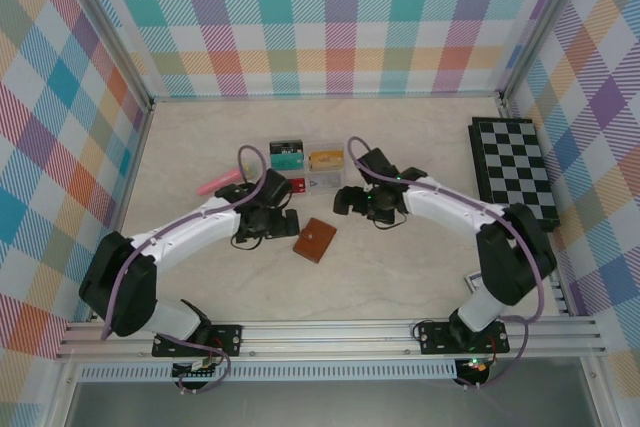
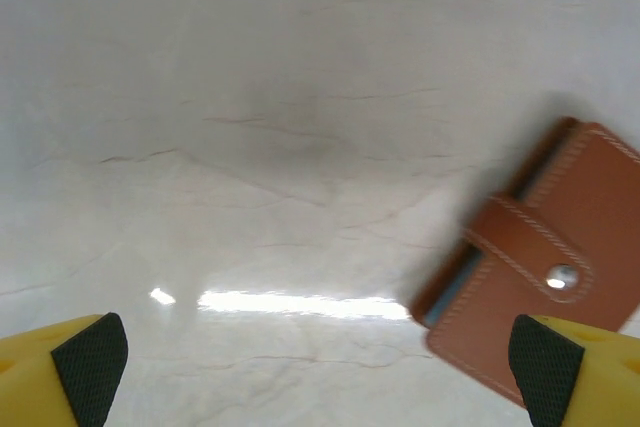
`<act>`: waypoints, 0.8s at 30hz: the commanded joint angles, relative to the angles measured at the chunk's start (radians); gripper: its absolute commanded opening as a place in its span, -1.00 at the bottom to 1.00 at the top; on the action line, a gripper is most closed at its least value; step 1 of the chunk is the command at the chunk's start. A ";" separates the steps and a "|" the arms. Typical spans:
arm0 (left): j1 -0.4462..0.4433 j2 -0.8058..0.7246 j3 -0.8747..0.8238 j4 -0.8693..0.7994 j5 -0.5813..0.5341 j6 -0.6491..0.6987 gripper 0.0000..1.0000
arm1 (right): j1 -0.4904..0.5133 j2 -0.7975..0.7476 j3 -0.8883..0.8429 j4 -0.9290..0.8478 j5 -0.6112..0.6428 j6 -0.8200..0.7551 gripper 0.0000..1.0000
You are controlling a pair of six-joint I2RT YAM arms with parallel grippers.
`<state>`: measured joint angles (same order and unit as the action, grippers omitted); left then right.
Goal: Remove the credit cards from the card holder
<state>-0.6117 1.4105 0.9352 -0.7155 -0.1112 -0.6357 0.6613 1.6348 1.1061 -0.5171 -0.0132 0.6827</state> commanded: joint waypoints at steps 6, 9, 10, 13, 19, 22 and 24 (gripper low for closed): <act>0.166 -0.154 -0.117 0.050 0.090 -0.044 1.00 | 0.151 0.239 0.252 -0.105 0.066 -0.055 0.89; 0.203 -0.187 -0.162 0.060 0.105 -0.059 1.00 | 0.185 0.314 0.335 -0.145 0.101 -0.063 0.89; 0.215 -0.196 -0.173 0.060 0.107 -0.064 1.00 | 0.193 0.335 0.360 -0.158 0.111 -0.064 0.89; 0.238 -0.217 -0.192 0.063 0.105 -0.078 1.00 | 0.204 0.391 0.410 -0.190 0.138 -0.063 0.88; 0.247 -0.242 -0.191 0.054 0.106 -0.080 1.00 | 0.212 0.465 0.473 -0.269 0.207 -0.056 0.84; 0.247 -0.246 -0.191 0.052 0.114 -0.082 1.00 | 0.212 0.480 0.486 -0.318 0.279 -0.042 0.85; 0.247 -0.247 -0.191 0.055 0.120 -0.083 1.00 | 0.210 0.477 0.481 -0.340 0.321 -0.032 0.85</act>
<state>-0.3824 1.1824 0.7464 -0.6647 -0.0093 -0.7036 0.8688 2.1052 1.5600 -0.7650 0.2138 0.6380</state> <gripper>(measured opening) 0.999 0.924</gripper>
